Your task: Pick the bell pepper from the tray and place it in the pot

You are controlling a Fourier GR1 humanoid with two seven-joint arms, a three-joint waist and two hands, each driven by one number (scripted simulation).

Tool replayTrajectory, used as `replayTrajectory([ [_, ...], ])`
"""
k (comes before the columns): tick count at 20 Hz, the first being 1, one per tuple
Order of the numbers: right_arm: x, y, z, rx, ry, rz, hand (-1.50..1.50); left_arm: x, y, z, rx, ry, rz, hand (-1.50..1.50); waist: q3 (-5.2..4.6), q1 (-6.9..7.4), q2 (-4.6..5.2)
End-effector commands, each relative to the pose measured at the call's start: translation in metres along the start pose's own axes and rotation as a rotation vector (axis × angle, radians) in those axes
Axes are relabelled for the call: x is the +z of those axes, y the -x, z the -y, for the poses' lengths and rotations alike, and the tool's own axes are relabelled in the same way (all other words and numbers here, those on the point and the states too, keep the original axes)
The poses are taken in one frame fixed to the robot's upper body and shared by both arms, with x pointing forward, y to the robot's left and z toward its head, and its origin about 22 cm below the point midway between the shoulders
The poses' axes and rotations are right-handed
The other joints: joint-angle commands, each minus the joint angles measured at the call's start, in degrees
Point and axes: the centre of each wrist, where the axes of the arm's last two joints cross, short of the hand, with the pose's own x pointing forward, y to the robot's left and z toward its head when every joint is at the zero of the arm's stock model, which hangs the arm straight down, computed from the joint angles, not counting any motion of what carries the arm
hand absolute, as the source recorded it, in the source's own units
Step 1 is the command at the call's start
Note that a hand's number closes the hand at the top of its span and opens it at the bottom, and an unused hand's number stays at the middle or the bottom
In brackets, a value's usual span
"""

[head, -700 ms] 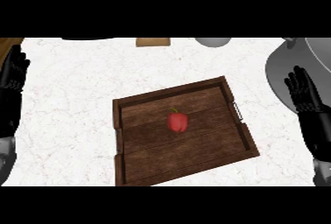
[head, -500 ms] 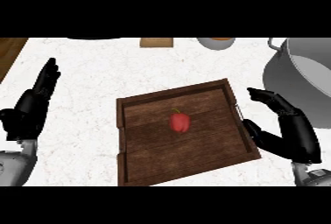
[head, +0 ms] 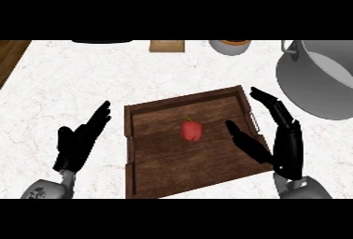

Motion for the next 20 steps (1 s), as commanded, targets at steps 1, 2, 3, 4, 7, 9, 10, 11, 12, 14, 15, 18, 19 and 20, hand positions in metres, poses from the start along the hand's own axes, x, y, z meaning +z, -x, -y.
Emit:
replayTrajectory([
  [1, 0.027, -0.044, -0.055, -0.035, 0.133, 0.178, -1.5, 0.001, 0.014, 0.012, 0.035, 0.054, -0.056, 0.0, 0.12, 0.54, -0.36],
  [2, 0.027, -0.053, -0.067, -0.034, 0.134, 0.182, -1.5, 0.001, 0.012, 0.018, 0.038, 0.07, -0.063, 0.0, 0.14, 0.56, -0.41],
  [3, 0.027, -0.06, -0.075, -0.009, 0.114, 0.17, -1.5, -0.001, 0.015, 0.011, 0.033, 0.057, -0.056, 0.0, 0.12, 0.31, -0.42],
  [4, 0.036, -0.064, -0.092, 0.01, 0.048, 0.113, -1.5, -0.001, 0.017, 0.021, 0.026, 0.067, -0.064, 0.0, 0.07, 0.27, -0.39],
  [7, 0.04, -0.065, -0.098, 0.086, -0.058, -0.09, -1.5, -0.002, 0.017, 0.005, 0.055, 0.036, -0.065, 0.0, -0.03, -0.78, -0.7],
  [9, 0.032, -0.072, -0.096, 0.122, -0.088, -0.187, -1.5, 0.004, 0.02, 0.0, 0.036, 0.058, -0.074, 0.0, 0.02, -0.26, -0.78],
  [10, 0.024, -0.08, -0.095, 0.136, -0.096, -0.217, -1.5, -0.002, 0.023, 0.008, 0.044, 0.043, -0.08, 0.0, 0.04, -0.63, -0.66],
  [11, 0.032, -0.085, -0.097, 0.14, -0.129, -0.27, -1.5, -0.002, 0.025, 0.016, 0.043, 0.053, -0.068, 0.0, 0.12, -0.42, -0.59],
  [12, 0.019, -0.104, -0.094, 0.122, -0.128, -0.275, -1.5, -0.002, 0.017, 0.001, 0.049, 0.072, -0.072, 0.0, 0.14, 0.13, -0.74],
  [14, 0.007, -0.118, -0.092, 0.132, -0.11, -0.355, -1.5, 0.001, 0.027, 0.015, 0.034, 0.079, -0.059, 0.0, 0.27, 0.56, -0.46],
  [15, 0.014, -0.127, -0.094, 0.146, -0.128, -0.376, -1.5, -0.002, 0.021, 0.0, 0.04, 0.074, -0.069, 0.0, 0.3, 0.63, -0.49],
  [18, -0.005, -0.131, -0.111, 0.157, -0.168, -0.491, -1.5, -0.009, 0.016, 0.0, 0.028, 0.082, -0.031, 0.0, 0.36, 1.69, -0.09],
  [19, -0.01, -0.131, -0.11, 0.167, -0.22, -0.533, -1.5, -0.023, 0.007, 0.011, 0.027, 0.091, -0.049, 0.0, 0.38, 1.15, 0.04],
  [20, 0.004, -0.123, -0.107, 0.165, -0.287, -0.573, -1.5, -0.009, 0.019, 0.016, 0.055, 0.086, -0.042, 0.0, 0.42, 1.19, -0.09],
])
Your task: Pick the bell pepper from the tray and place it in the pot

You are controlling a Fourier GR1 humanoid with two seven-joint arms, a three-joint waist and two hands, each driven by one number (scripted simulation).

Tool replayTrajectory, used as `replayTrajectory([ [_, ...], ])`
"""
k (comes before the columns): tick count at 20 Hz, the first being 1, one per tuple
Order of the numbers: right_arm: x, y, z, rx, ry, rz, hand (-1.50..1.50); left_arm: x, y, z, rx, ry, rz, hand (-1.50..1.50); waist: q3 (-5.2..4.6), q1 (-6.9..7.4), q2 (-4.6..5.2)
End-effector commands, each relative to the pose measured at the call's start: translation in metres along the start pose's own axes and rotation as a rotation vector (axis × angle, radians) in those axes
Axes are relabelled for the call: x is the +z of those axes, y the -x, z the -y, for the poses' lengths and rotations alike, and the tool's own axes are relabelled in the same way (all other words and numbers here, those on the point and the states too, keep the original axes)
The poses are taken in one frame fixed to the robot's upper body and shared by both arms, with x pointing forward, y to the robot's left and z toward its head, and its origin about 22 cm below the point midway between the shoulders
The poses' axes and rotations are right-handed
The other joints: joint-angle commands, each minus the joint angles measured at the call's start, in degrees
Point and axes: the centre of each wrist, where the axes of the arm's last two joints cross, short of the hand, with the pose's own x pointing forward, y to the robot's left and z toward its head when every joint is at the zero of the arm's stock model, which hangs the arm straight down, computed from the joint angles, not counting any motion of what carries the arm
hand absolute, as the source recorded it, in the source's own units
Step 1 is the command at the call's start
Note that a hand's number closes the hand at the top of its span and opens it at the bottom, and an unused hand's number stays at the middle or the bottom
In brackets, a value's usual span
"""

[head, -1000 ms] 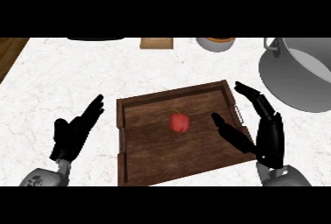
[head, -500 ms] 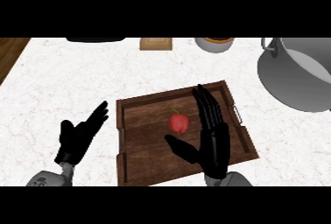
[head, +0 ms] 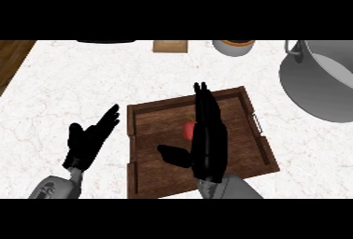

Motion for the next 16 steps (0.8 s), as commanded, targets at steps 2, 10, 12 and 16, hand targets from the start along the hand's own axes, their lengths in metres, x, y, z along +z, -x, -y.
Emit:
replayTrajectory([
  [2, -0.024, -0.001, -0.017, 0.1, -0.16, -0.22, -1.5, -0.008, -0.014, 0.004, -0.003, 0.016, 0.02, 0.0, 0.13, 1.22, 0.51],
  [10, -0.018, 0.025, -0.023, 0.169, -0.205, -0.244, -1.5, 0.014, -0.011, -0.002, -0.003, 0.029, -0.002, 0.0, 0.15, 0.11, 0.07],
  [12, -0.018, 0.033, -0.003, 0.175, -0.183, -0.231, -1.5, 0.004, 0.0, 0.005, 0.001, 0.0, 0.002, 0.0, 0.14, -0.3, 0.08],
  [16, 0.005, 0.058, -0.008, 0.173, -0.133, -0.195, -1.5, 0.0, 0.008, -0.012, 0.006, 0.009, -0.002, 0.0, 0.14, -0.39, 0.1],
])
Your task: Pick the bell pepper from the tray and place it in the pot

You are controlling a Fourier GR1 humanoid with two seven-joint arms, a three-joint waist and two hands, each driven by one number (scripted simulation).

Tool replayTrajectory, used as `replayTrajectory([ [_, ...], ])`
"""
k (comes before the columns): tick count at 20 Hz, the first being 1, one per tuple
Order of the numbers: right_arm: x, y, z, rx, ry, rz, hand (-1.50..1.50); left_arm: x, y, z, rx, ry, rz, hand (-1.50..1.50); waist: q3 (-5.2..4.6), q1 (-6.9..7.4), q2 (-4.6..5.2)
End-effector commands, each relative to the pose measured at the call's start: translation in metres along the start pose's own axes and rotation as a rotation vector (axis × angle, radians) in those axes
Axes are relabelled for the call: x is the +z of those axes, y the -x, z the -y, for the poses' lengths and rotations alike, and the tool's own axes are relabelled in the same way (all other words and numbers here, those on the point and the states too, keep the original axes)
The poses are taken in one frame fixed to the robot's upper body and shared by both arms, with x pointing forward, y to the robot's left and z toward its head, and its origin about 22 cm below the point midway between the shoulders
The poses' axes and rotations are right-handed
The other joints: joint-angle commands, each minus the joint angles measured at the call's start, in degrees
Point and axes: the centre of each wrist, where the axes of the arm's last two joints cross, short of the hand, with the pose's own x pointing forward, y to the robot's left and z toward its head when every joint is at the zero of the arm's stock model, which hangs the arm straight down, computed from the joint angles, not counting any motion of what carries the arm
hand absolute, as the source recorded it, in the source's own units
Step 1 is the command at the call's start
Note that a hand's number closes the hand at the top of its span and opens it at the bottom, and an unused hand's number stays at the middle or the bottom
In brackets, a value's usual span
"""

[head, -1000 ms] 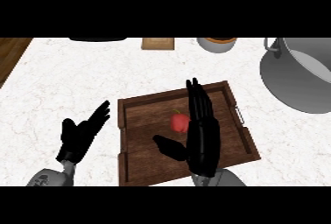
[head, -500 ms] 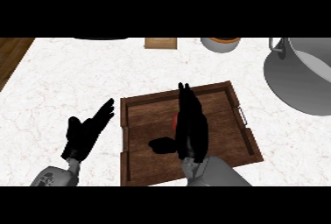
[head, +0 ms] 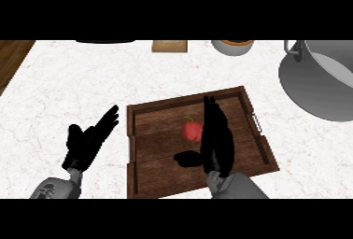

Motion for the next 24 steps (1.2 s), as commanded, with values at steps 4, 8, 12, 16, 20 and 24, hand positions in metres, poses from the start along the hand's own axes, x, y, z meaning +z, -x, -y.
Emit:
replayTrajectory([
  [4, -0.02, 0.039, 0.016, -0.083, -0.012, 0.038, -1.5, 0.006, 0.008, -0.004, 0.011, 0.003, -0.015, 0.0, 0.02, 0.12, 0.05],
  [8, -0.004, 0.036, 0.005, -0.206, -0.036, 0.092, -1.5, -0.002, 0.001, 0.003, 0.011, -0.004, 0.003, 0.0, 0.03, 0.05, 0.04],
  [12, 0.001, 0.044, -0.013, -0.328, -0.048, 0.127, -1.5, -0.009, 0.001, 0.022, 0.005, -0.003, 0.012, 0.0, 0.05, 0.19, 0.12],
  [16, -0.007, 0.048, -0.02, -0.37, -0.079, 0.099, -1.5, 0.009, 0.006, 0.021, -0.007, -0.003, -0.007, 0.0, 0.03, 0.35, 0.04],
  [20, -0.044, 0.062, -0.015, -0.419, -0.083, 0.071, -1.5, -0.002, 0.0, 0.023, -0.007, 0.009, 0.006, 0.0, 0.03, 0.34, 0.11],
  [24, -0.043, 0.095, -0.032, -0.475, -0.093, 0.071, -1.5, 0.021, 0.006, 0.0, 0.001, 0.005, -0.012, 0.0, 0.05, 0.59, 0.11],
])
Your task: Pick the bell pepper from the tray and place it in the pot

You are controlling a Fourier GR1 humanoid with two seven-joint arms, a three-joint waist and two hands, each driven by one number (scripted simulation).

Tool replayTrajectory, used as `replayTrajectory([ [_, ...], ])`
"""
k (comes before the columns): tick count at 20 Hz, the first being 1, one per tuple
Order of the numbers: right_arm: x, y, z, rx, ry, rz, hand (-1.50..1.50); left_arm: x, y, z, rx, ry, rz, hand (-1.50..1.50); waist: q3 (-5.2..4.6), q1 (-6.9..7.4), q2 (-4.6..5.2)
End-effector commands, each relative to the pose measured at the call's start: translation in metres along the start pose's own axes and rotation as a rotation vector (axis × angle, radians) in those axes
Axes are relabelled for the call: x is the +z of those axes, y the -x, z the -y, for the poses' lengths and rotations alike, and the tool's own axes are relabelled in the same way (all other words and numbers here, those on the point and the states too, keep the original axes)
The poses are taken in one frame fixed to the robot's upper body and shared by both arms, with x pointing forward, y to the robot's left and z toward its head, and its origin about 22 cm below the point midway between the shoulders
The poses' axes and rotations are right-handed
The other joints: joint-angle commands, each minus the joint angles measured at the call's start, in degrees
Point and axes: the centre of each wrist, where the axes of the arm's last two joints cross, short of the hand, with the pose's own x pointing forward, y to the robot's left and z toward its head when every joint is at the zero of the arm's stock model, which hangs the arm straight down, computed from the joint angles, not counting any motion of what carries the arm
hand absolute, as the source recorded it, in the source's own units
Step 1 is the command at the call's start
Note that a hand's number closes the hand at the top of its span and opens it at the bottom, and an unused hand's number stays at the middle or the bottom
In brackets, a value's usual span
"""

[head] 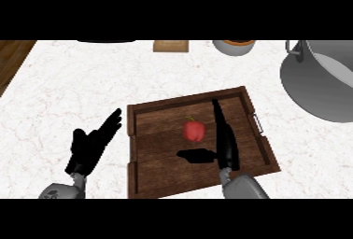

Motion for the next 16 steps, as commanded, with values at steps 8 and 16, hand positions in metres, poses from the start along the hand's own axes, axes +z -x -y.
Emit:
replayTrajectory([
  [8, -0.018, 0.034, -0.027, 0.052, -0.033, 0.073, 1.5, 0.005, 0.007, -0.005, 0.013, 0.003, -0.016, 0.0, 0.02, 0.58, 0.1],
  [16, -0.017, 0.093, 0.097, -0.082, -0.089, 0.096, 1.5, -0.007, 0.002, -0.012, 0.005, -0.025, 0.017, 0.0, 0.2, -2.14, 0.23],
])
